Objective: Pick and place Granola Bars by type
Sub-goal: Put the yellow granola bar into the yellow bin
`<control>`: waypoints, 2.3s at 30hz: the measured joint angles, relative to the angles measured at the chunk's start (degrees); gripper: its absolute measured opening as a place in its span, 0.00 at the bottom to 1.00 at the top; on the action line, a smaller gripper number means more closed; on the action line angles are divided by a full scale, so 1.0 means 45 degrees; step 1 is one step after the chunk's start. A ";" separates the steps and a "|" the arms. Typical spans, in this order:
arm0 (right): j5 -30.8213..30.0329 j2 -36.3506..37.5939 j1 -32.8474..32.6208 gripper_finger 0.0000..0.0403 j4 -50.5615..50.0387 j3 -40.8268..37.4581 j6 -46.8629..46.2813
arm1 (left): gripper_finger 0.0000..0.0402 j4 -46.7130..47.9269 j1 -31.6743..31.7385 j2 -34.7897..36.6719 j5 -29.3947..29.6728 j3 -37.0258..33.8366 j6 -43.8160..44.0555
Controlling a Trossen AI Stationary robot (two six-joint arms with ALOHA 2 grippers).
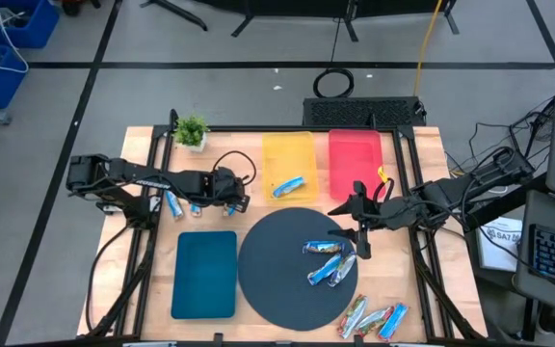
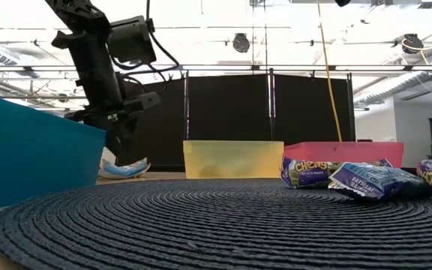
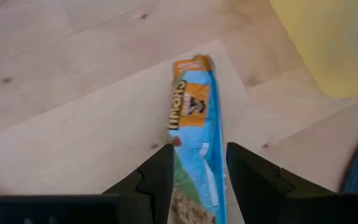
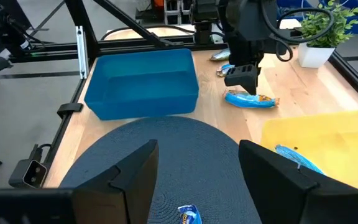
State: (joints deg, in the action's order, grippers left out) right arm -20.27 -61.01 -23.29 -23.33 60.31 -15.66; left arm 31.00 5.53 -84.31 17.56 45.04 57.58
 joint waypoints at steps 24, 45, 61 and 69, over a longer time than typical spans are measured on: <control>-0.0087 0.0000 0.0002 0.53 -0.0012 0.0005 0.0321 | 0.76 -0.0744 0.0140 -0.2326 -0.0680 0.0044 -0.0186; -0.0164 0.0000 0.0001 0.53 0.0786 0.0005 0.1011 | 0.05 -0.0534 0.0703 -0.0646 -0.1087 0.1548 -0.3069; -0.0486 -0.0005 0.0019 0.53 0.1224 0.0005 0.1267 | 0.04 -0.0474 0.3298 -0.4536 -0.3941 0.8863 -1.4874; -0.0821 0.0000 0.0015 0.53 0.1237 0.0005 0.1302 | 0.04 -0.0278 0.2986 -0.7003 -0.3509 0.9505 -1.5394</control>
State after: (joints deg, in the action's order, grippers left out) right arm -23.96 -61.01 -23.22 -17.77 60.34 -9.80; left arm 29.75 18.97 -115.83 1.76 87.81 -11.70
